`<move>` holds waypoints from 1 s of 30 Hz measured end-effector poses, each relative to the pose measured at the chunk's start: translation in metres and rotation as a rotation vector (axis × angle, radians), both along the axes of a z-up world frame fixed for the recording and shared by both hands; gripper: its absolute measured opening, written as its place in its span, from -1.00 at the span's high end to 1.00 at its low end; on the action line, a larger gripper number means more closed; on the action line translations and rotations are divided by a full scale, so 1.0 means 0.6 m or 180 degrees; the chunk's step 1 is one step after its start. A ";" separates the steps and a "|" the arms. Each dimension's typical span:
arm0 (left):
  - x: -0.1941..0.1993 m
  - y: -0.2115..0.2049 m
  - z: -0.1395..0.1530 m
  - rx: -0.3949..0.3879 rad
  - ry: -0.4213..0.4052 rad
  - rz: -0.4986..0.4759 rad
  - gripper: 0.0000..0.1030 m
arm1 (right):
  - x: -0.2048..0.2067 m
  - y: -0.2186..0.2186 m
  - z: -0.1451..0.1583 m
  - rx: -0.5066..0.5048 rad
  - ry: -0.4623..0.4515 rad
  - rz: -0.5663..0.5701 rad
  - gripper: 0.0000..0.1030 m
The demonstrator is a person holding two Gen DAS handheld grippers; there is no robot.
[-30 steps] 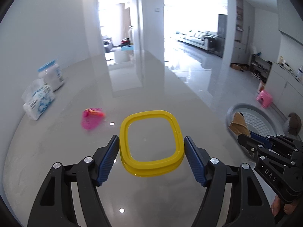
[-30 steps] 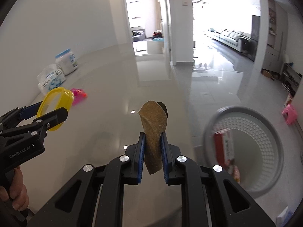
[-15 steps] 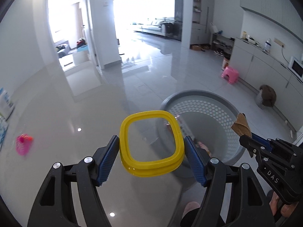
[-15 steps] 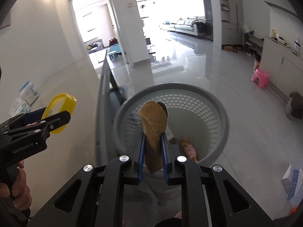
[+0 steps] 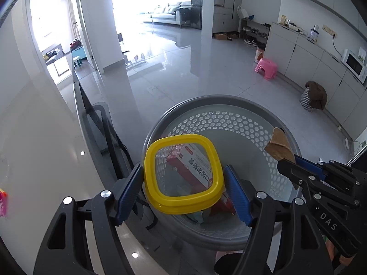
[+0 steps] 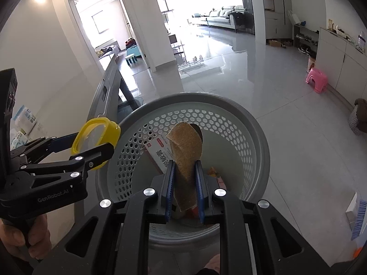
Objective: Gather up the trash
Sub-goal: 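Carry cloth and yellow lid over the wastebasket and open both tools, then move both open tools back over the table toward the pink shuttlecock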
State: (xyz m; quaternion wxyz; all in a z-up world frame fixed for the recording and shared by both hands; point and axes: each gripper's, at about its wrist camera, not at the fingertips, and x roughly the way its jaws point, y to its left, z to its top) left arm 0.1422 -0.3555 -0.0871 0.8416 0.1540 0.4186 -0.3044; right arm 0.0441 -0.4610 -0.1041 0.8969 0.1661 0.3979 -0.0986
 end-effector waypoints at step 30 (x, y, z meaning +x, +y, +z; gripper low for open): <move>-0.033 0.077 0.073 -0.0199 -0.0060 0.0299 -0.67 | -0.072 0.023 0.039 0.0087 -0.0203 -0.0156 -0.04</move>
